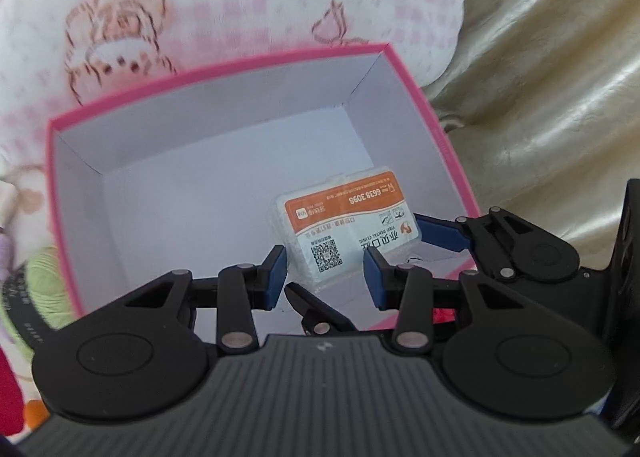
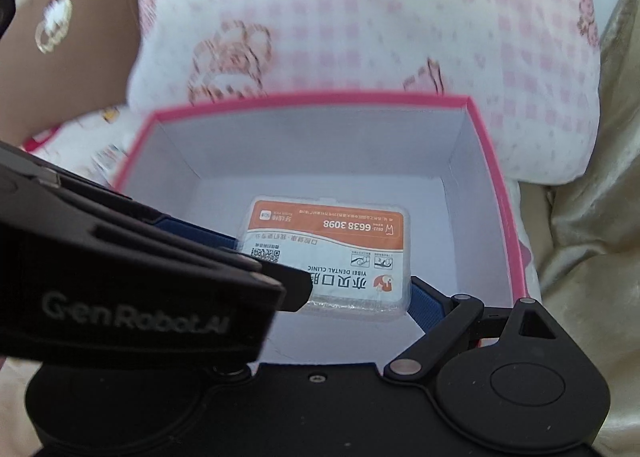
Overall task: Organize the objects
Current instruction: 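Carry the floss box with the left gripper into the pink box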
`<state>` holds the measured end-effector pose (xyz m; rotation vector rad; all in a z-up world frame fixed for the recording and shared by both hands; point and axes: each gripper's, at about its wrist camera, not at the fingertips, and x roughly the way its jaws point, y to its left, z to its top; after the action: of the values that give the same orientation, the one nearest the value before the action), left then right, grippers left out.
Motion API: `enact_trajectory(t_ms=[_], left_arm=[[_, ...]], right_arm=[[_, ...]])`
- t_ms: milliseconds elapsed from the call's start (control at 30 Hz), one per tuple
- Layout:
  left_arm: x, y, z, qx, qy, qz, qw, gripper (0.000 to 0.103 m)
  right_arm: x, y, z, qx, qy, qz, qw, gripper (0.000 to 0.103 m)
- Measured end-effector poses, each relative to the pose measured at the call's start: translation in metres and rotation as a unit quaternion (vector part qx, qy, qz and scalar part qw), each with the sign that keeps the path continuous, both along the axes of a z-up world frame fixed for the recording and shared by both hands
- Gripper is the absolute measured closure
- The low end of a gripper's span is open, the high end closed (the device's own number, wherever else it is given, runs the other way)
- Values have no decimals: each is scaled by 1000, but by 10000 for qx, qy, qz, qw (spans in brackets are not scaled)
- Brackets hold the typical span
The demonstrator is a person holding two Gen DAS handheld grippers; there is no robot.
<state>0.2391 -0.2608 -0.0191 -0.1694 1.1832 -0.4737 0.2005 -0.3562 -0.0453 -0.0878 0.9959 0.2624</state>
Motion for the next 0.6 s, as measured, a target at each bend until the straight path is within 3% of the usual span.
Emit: enact_trajectory(t_ms=[300, 600], left_arm=[[22, 1, -42, -405, 542, 241, 9974, 63], [29, -2, -64, -558, 869, 293, 9942, 63]], right_arm=[[26, -4, -30, -372, 484, 181, 9980, 9], [32, -4, -45, -609, 772, 390, 9944, 9]])
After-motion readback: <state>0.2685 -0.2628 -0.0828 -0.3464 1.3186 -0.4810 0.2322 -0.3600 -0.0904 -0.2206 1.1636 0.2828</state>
